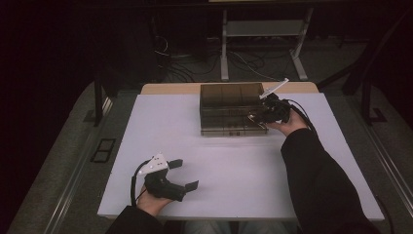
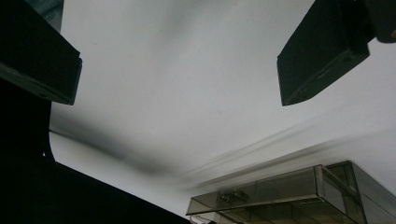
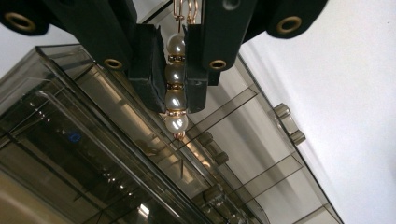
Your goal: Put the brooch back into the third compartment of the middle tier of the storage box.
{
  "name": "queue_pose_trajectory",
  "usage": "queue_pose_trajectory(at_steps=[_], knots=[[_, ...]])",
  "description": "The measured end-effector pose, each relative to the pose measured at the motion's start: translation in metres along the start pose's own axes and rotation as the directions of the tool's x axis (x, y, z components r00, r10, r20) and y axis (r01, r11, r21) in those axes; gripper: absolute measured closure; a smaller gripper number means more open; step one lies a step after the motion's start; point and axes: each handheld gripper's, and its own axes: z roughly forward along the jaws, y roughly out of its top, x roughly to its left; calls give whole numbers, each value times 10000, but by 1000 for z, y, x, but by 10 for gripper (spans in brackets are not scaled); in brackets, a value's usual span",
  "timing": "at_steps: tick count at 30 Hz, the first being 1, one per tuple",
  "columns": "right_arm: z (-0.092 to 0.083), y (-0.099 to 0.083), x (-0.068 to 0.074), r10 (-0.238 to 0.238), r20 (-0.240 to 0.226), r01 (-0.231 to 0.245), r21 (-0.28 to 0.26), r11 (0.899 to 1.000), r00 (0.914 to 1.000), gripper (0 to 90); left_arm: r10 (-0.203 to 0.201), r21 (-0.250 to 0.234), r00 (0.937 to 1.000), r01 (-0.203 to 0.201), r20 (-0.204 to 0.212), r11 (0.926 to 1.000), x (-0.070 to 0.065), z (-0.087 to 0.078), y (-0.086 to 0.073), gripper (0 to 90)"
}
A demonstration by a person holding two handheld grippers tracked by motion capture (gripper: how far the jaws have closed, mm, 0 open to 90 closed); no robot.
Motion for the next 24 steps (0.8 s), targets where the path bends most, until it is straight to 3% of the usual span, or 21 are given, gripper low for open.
queue_pose_trajectory(at_steps=[24], knots=[[21, 0, -1, -71, -142, 78, 511, 9987, 9999, 786, -11, 78, 10000, 10, 27, 10000, -1, 1, 0, 0]])
